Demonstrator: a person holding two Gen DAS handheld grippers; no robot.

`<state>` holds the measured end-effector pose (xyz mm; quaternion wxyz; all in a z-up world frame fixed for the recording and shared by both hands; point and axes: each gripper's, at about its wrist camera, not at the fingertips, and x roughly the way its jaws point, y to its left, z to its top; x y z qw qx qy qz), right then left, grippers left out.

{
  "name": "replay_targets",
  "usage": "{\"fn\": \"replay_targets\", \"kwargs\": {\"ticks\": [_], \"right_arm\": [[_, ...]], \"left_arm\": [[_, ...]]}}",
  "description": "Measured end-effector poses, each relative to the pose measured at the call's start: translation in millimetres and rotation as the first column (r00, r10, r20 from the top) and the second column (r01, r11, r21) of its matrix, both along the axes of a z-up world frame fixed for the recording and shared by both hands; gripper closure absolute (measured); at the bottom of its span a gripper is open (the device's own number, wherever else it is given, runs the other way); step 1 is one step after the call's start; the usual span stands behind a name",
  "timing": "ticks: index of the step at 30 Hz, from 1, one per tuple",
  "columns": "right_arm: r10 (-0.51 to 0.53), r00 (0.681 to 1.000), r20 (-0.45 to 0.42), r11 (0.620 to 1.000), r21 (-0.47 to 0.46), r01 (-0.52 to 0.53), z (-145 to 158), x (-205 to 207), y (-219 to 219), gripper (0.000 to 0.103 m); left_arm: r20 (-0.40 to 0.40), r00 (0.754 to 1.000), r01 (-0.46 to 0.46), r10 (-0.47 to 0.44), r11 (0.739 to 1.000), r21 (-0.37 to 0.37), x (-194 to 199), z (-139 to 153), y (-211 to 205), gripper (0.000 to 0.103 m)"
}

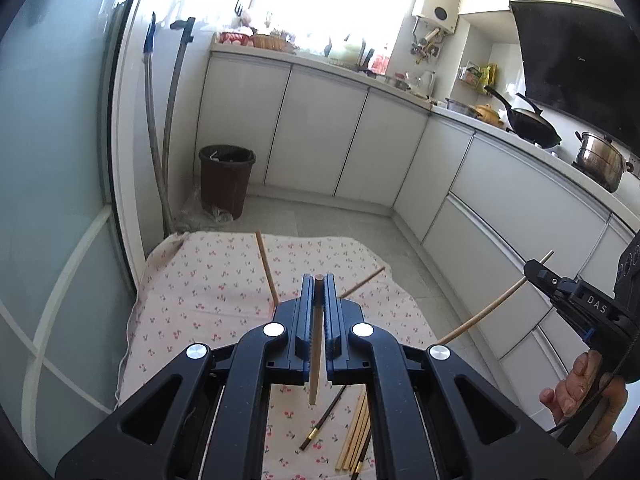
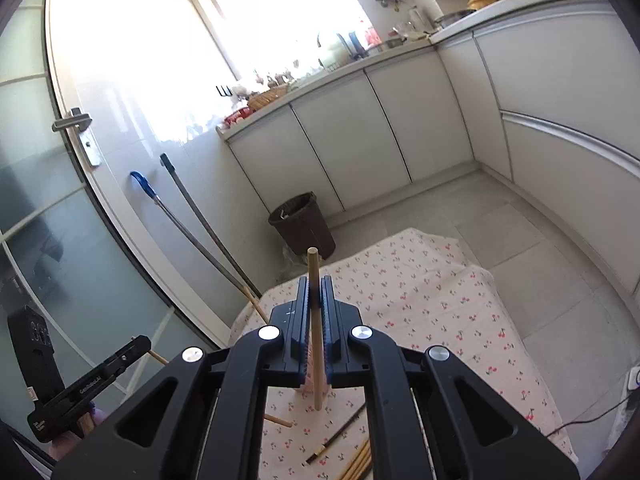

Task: Organize utensils
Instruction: 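Lift both chopsticks upright and lower them into the pink holder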

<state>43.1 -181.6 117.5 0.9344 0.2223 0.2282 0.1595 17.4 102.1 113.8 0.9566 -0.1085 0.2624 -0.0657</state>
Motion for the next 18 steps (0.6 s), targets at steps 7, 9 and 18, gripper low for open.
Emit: {"fn": "replay_targets", "kwargs": {"ticks": [7, 9, 18], "right_arm": [[0.024, 0.995, 0.098, 0.998, 0.047, -0.029, 44, 10, 6, 0.097], [0.026, 0.994, 0.110, 0.998, 0.052, -0.032, 50, 16, 9, 0.097], [0.039, 0.997, 0.059, 0.998, 0.039, -0.042, 24, 60, 30, 0.097]], "left_arm": [[0.114, 0.993, -0.033, 0.035, 0.999, -0.016, 23, 50, 0, 0.099], [0.128, 0.991, -0.045, 0.048, 0.999, -0.022, 31, 55, 2, 0.099], [0.068, 0.991, -0.108, 0.112, 0.992, -0.060, 83, 20, 21, 0.099]]}}
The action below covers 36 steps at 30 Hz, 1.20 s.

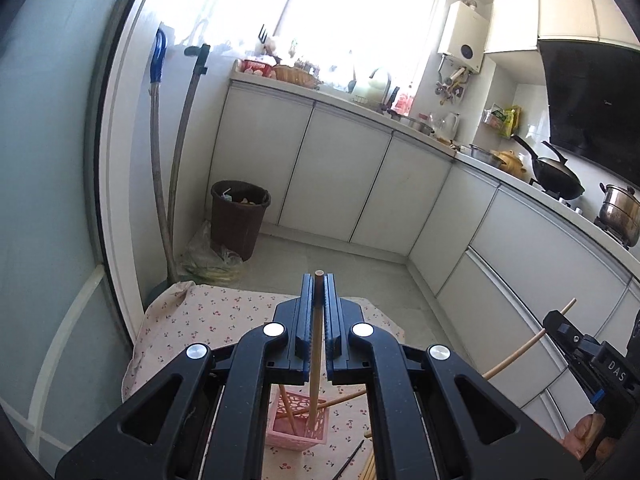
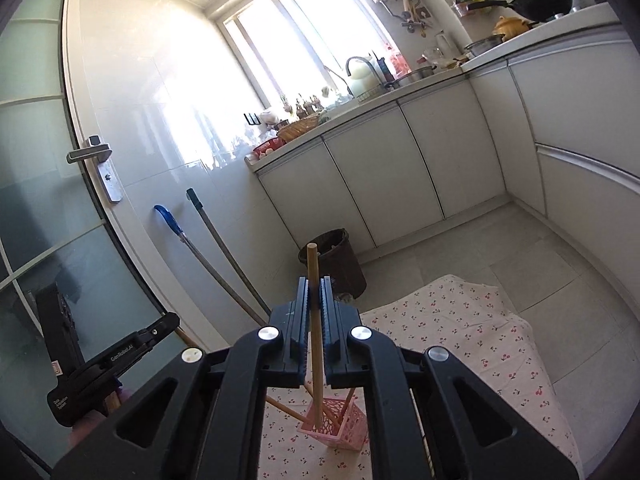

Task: Organize utensils
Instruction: 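Lift both chopsticks upright and lower them into the pink holder, then open both tools to drop the chopsticks into the pink holder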

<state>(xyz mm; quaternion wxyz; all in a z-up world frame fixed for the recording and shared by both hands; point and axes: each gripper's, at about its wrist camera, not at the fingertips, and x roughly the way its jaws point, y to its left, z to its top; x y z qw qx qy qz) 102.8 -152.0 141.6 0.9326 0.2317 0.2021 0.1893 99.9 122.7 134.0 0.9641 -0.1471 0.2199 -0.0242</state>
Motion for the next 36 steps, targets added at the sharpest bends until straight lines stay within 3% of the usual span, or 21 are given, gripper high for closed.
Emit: {"fn": "replay_targets", "kwargs": {"ticks": [6, 13, 18, 29, 36], "right_arm": [[-0.003, 1.000, -0.029, 1.000, -0.017, 0.003, -18, 17, 15, 0.097], [-0.010, 0.998, -0.062, 0.998, -0.065, 0.006, -33, 30, 34, 0.097], [-0.017, 0.995, -0.096, 0.996, -0.090, 0.009, -47, 40, 46, 0.097], [-0.007, 0.986, -0.167, 0.996, -0.089, -0.008, -70, 62, 62, 0.094], [-0.017, 0.995, -0.097, 0.985, -0.170, 0.000, -58, 45, 69, 0.087]], "left_arm": [[-0.105, 0.994, -0.030, 0.022, 0.997, -0.071, 27, -41, 22, 0.096], [-0.090, 0.994, -0.068, 0.059, 0.993, -0.096, 12, -31, 36, 0.093], [-0.121, 0.990, -0.081, 0.066, 0.990, -0.118, 16, -36, 42, 0.091], [-0.135, 0.990, -0.060, 0.040, 0.988, -0.144, 20, -40, 41, 0.090], [-0.150, 0.989, -0.027, 0.009, 0.992, -0.123, 21, -44, 31, 0.088]]}}
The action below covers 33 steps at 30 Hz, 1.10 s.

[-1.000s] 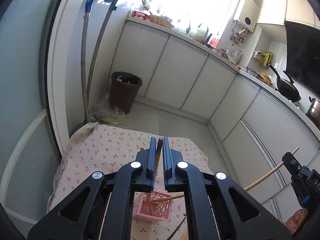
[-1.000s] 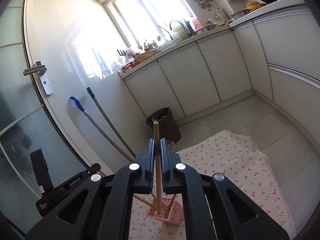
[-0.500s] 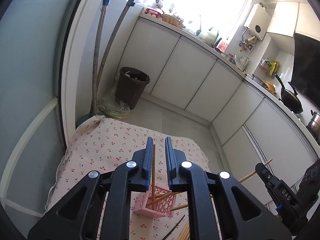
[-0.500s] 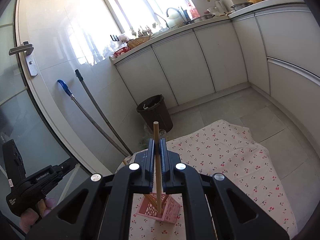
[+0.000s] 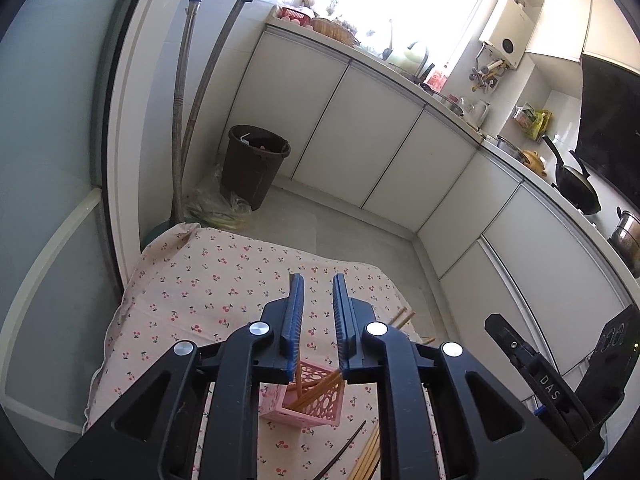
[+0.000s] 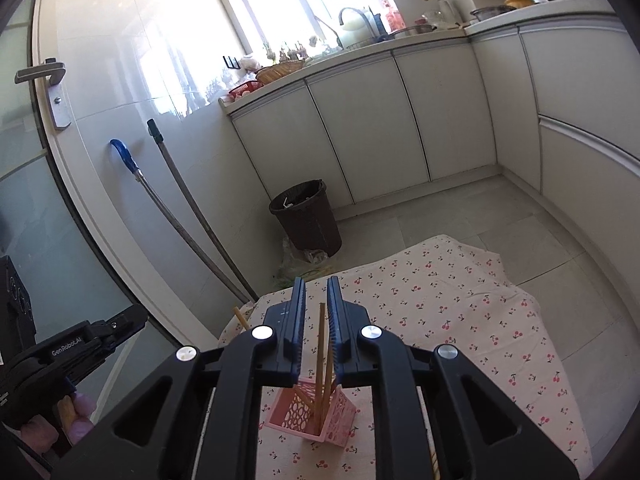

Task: Organize utensils
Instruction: 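Open both tools to drop the chopsticks into the pink holder, then move both open tools back toward the remaining chopsticks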

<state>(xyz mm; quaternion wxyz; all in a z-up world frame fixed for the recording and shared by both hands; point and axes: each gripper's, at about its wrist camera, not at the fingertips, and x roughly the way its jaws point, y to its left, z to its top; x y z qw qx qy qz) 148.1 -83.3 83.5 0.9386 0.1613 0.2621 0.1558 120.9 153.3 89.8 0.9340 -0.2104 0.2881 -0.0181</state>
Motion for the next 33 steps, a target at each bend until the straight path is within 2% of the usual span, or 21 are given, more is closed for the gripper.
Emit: {"fn": "replay_targets", "kwargs": {"ticks": [7, 9, 10, 17, 21, 23, 27, 29, 33], "right_arm": [[0.013, 1.000, -0.020, 0.998, -0.058, -0.014, -8, -8, -1, 0.086], [0.016, 0.999, -0.027, 0.997, -0.075, -0.018, -12, -12, -4, 0.071], [0.016, 0.999, -0.029, 0.996, -0.085, -0.018, -13, -15, -5, 0.068], [0.015, 0.997, -0.078, 0.989, -0.146, -0.026, -28, -33, -16, 0.065], [-0.005, 0.997, -0.083, 0.988, -0.156, -0.008, -35, -46, -29, 0.044], [-0.027, 0.995, -0.093, 0.987, -0.160, 0.012, -39, -51, -37, 0.041], [-0.072, 0.989, -0.131, 0.986, -0.157, 0.051, -49, -59, -56, 0.026], [-0.099, 0.984, -0.150, 0.985, -0.154, 0.076, -56, -65, -67, 0.021], [-0.136, 0.966, -0.220, 0.985, -0.133, 0.109, -71, -80, -96, 0.017]], "left_arm": [[-0.031, 0.998, 0.056, -0.053, 0.995, 0.088, -2, -8, -30, 0.082], [-0.042, 0.997, 0.074, -0.069, 0.991, 0.108, -3, -11, -39, 0.080], [-0.048, 0.996, 0.082, -0.077, 0.990, 0.117, -3, -13, -43, 0.077], [-0.089, 0.988, 0.142, -0.128, 0.974, 0.175, -10, -25, -72, 0.064], [-0.113, 0.981, 0.177, -0.157, 0.966, 0.190, -14, -33, -83, 0.059], [-0.127, 0.978, 0.189, -0.166, 0.962, 0.196, -15, -38, -89, 0.055], [-0.171, 0.965, 0.231, -0.199, 0.952, 0.200, -17, -52, -99, 0.049], [-0.196, 0.954, 0.263, -0.225, 0.945, 0.195, -19, -60, -102, 0.043], [-0.252, 0.932, 0.315, -0.262, 0.928, 0.199, -20, -75, -113, 0.035]]}}
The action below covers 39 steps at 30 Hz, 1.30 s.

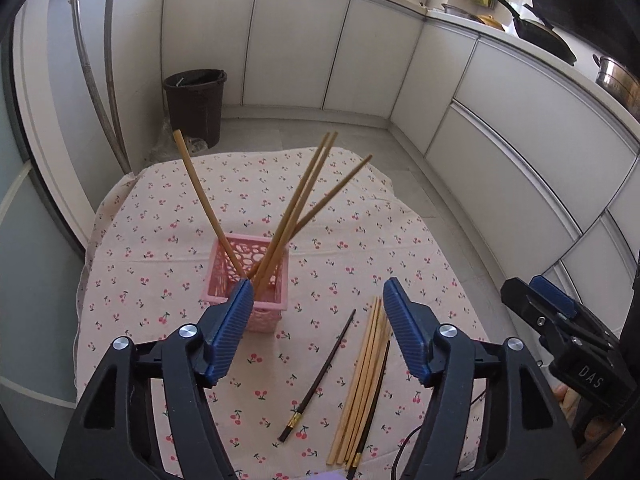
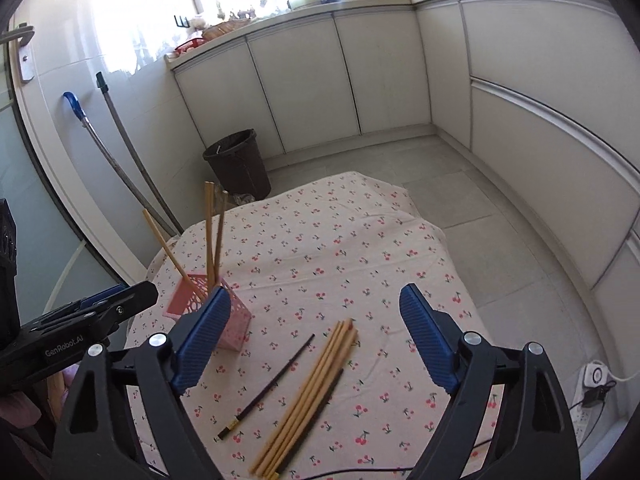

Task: Organize utensils
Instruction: 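Move both open tools back toward the remaining chopsticks, then close the left tool on a wooden chopstick while the right tool grasps another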

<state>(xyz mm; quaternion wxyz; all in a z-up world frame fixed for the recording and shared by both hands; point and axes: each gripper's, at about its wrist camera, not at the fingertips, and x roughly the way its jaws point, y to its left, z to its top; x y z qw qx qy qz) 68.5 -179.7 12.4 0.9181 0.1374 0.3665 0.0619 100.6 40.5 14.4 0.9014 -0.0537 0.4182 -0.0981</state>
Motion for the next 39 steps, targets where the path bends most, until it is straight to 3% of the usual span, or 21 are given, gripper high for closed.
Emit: {"fn": "replay_targets", "kwargs": {"ticks": [9, 18, 20, 23, 26, 28, 31, 34, 39], "right_arm": [[-0.032, 0.989, -0.147, 0.999, 0.017, 0.035, -33, -43, -46, 0.015], [0.068, 0.955, -0.288, 0.995, 0.084, -0.045, -53, -82, -59, 0.015], [0.112, 0.945, -0.307, 0.992, 0.091, -0.088, -41, -102, -61, 0.015], [0.171, 0.953, -0.250, 0.985, 0.013, -0.174, 6, -141, -68, 0.015], [0.207, 0.973, -0.099, 0.974, -0.076, -0.215, 74, -181, -76, 0.013], [0.182, 0.983, 0.017, 0.976, -0.126, -0.178, 107, -199, -80, 0.007], [0.121, 0.989, 0.085, 0.980, -0.171, -0.105, 113, -186, -84, 0.007], [0.047, 0.996, 0.070, 0.988, -0.148, -0.036, 80, -139, -88, 0.007], [-0.038, 0.999, -0.028, 0.998, 0.039, 0.039, 8, -67, -101, 0.007]], "left_arm": [[-0.142, 0.982, 0.125, -0.123, 0.992, 0.009, 6, -32, -33, 0.027], [-0.283, 0.928, 0.254, -0.241, 0.967, 0.008, 20, -68, -88, 0.023], [-0.307, 0.917, 0.274, -0.254, 0.962, 0.022, 27, -75, -99, 0.023], [-0.333, 0.905, 0.294, -0.263, 0.955, 0.047, 40, -84, -111, 0.023], [-0.370, 0.894, 0.290, -0.255, 0.956, 0.042, 50, -94, -113, 0.023], [-0.392, 0.887, 0.272, -0.243, 0.962, 0.018, 57, -100, -114, 0.023], [-0.405, 0.885, 0.260, -0.229, 0.965, 0.024, 65, -108, -116, 0.025], [-0.409, 0.889, 0.254, -0.207, 0.965, 0.064, 74, -117, -120, 0.038], [-0.440, 0.881, 0.241, -0.174, 0.965, 0.100, 95, -138, -118, 0.059]]}}
